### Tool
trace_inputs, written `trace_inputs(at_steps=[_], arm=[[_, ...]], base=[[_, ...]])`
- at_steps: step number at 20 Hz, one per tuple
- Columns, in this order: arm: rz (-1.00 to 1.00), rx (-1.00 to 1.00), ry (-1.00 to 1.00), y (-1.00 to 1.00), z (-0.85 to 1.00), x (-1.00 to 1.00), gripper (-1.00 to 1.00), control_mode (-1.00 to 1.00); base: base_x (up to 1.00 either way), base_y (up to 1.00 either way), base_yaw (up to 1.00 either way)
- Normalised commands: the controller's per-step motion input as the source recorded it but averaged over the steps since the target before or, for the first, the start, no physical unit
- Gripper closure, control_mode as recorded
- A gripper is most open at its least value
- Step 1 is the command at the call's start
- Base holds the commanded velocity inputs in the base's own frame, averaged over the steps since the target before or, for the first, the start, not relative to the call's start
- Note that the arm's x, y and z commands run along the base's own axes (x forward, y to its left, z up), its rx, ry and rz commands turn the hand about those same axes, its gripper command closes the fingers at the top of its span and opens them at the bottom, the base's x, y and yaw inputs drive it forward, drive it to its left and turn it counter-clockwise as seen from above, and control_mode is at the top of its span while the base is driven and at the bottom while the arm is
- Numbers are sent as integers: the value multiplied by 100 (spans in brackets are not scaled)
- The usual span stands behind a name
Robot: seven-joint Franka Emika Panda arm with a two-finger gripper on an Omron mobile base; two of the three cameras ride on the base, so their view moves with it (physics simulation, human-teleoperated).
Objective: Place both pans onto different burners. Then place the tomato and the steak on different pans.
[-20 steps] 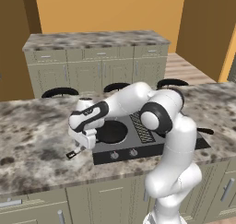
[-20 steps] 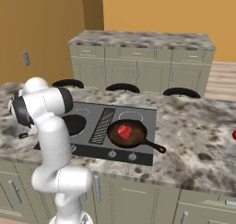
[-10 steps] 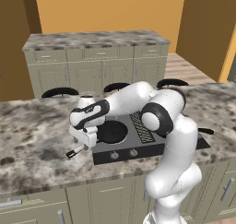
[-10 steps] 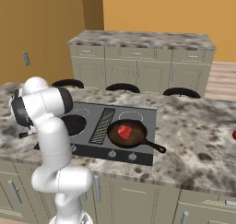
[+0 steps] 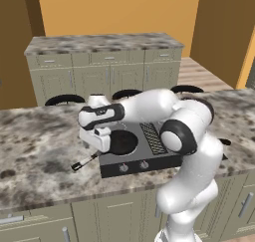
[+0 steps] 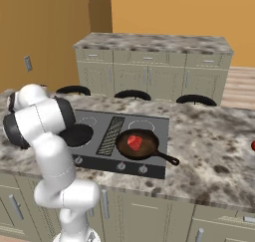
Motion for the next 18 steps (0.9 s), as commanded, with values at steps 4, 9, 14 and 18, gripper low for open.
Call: trace_inputs(at_steps=[4, 9, 14, 18], arm=[[6, -7, 0, -38, 22, -56, -100, -100], [6, -1, 0, -44, 43, -44, -100, -100], [13, 0, 1, -48, 47, -21, -100, -100], [16, 0, 0, -58, 28, -33, -100, -100]], base=[[0, 0, 0], [0, 0, 0], [0, 0, 0], [0, 0, 0]])
